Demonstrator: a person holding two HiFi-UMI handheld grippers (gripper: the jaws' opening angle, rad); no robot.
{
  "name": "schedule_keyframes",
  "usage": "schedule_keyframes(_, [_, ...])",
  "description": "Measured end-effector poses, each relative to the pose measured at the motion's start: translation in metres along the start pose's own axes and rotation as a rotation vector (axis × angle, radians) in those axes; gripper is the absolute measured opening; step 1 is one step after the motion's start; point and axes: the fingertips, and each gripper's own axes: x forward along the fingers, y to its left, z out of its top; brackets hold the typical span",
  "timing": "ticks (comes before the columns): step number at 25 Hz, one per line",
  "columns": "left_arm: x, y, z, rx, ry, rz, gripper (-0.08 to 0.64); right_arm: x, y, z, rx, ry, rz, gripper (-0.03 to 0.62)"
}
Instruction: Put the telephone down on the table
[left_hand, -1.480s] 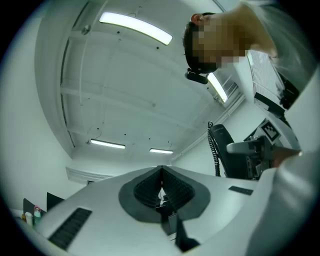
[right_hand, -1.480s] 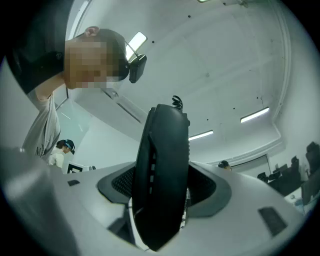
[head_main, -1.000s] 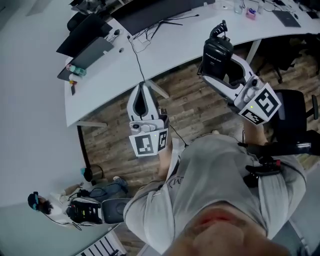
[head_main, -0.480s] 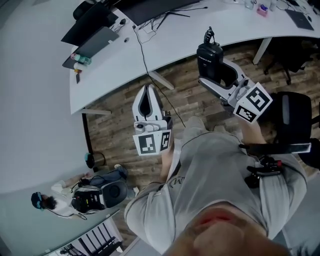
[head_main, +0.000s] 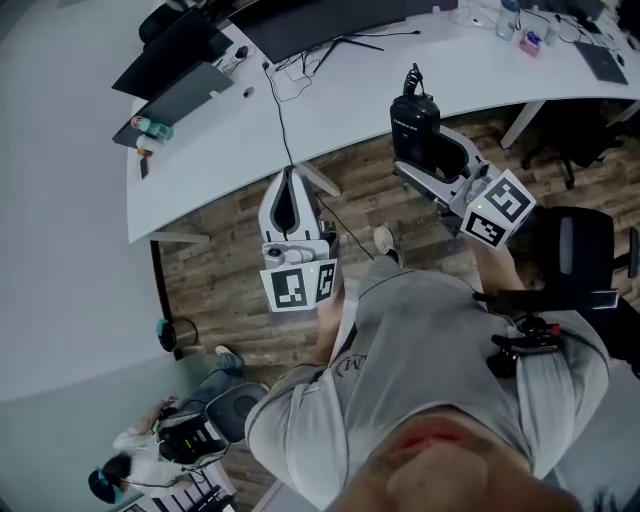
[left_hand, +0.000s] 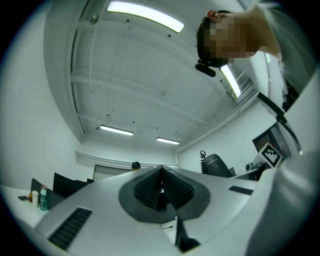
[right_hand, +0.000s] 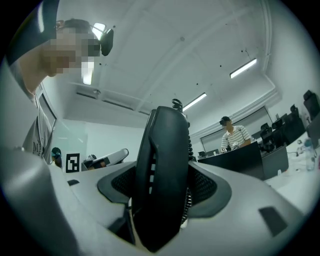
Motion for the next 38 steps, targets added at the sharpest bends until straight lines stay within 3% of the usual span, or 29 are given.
schedule_keyframes(10, [0.102,0.124,-0.053,-0.091,0.025,-0.038,0.011,0.144,-0.047,-0.011,0.038,0.054,-0.031,0.298])
schedule_keyframes(15, [0.113,0.124,-0.065,-0.084,-0.007,-0.084,0.011,0.148,-0.057,-0.020,-0.003,0.036,-0.050,0.298])
schedule_keyframes(24, [0.133,0.131,-0.092,-0.131,-0.008,-0.171,0.011,0.160,-0.072,-0.036,0.008,0.022,-0.112,0.298])
schedule_keyframes(27, [0.154,0.165,-0.104,-0.161,0.003,-0.168,0.011,0.194,-0.083,-0.036,0.019,0.034,-0.132,0.298])
schedule_keyframes(32, [0.168,0.187,-0.116,-0.180,0.021,-0.154,0.011,0.223,-0.099,-0.041,0.038,0.058,-0.136,0.298])
schedule_keyframes(38, [0.180,0.205,-0.125,-0.180,0.028,-0.112,0.011,0.255,-0.118,-0.048,0.069,0.085,-0.090,0.298])
